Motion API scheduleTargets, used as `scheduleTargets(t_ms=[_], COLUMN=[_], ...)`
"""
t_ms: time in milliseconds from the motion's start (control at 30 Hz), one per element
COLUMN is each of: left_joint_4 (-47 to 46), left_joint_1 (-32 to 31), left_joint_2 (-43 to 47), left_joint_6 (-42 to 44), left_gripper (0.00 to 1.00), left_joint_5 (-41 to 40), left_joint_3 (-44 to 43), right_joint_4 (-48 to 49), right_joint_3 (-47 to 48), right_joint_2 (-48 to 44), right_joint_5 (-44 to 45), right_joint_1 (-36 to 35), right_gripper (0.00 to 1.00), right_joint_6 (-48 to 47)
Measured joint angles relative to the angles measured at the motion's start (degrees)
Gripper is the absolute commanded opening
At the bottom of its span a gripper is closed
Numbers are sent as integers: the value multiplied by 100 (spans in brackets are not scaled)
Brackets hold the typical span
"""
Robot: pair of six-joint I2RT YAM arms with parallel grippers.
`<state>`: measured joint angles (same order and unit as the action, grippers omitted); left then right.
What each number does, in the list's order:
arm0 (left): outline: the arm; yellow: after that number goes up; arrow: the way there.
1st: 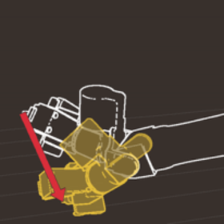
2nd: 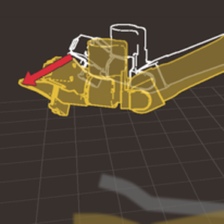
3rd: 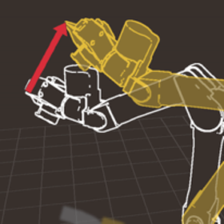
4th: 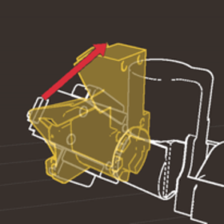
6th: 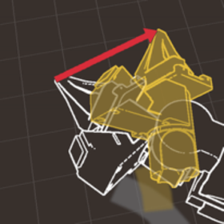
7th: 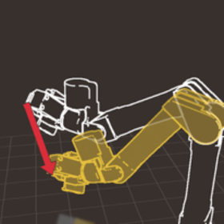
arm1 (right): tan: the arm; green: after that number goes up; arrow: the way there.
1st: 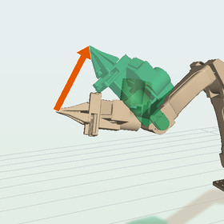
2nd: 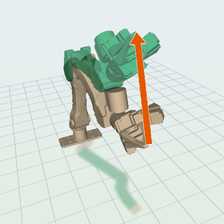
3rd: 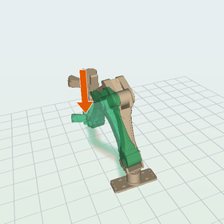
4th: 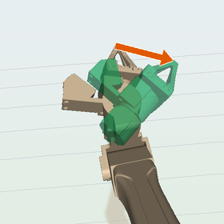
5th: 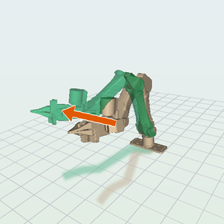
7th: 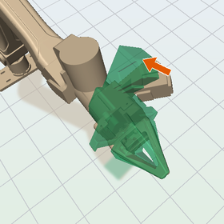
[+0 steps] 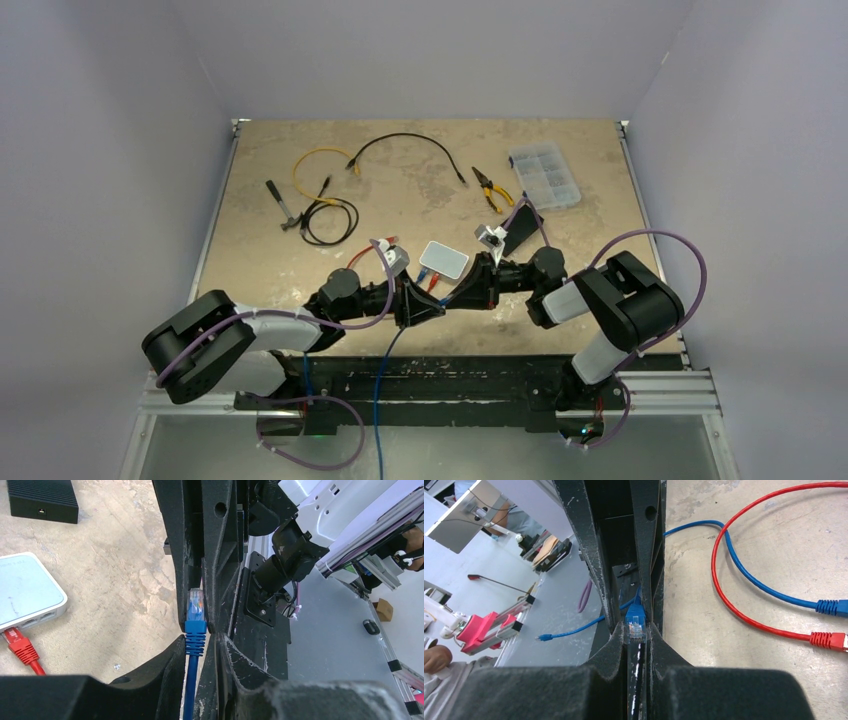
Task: Insert the plug into the switch port
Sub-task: Pick up the connector from the center of the board, then insert the connector into the switch port.
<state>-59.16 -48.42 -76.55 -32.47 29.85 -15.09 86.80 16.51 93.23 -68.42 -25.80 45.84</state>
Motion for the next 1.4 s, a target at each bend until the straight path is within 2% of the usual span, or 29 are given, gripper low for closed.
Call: scheduleTargets(t_ms=[100,167,300,333,500,667,833,1000,1233,1400], left_joint_4=[0,2,7,13,516,1768,2603,3115,3174,3182], left_joint_1=[2,7,9,7,-28,-273,-570,-1003,-1263,-1423], left_joint_2=[0,0,0,7,328,850,894,511,63,-289], left_joint_6=[-7,-11,-50,-50,186,748,1130,1414,1532,1556], left_gripper=[13,0,0,0,0,0,0,0,0,0], left_joint_5=[-4,-11,-4,-7,-267,-1036,-1912,-2719,-3355,-3807], left_joint_3=[0,0,0,0,-24,-219,-382,-654,-844,-968], right_joint_4=[2,11,22,22,20,31,26,-39,-2710,-4299], right_joint_3=[0,0,0,0,0,-2,2,136,1198,1912], right_joint_2=[0,-2,-2,-2,0,103,393,304,-837,-734], right_joint_5=[-13,-24,-35,-33,39,299,531,901,2181,3211], right_joint_1=[-2,-2,0,0,-2,249,570,686,686,697], right_gripper=[0,0,0,3,35,50,60,61,63,64], right_joint_6=[4,17,28,31,98,262,446,214,-1370,-2048])
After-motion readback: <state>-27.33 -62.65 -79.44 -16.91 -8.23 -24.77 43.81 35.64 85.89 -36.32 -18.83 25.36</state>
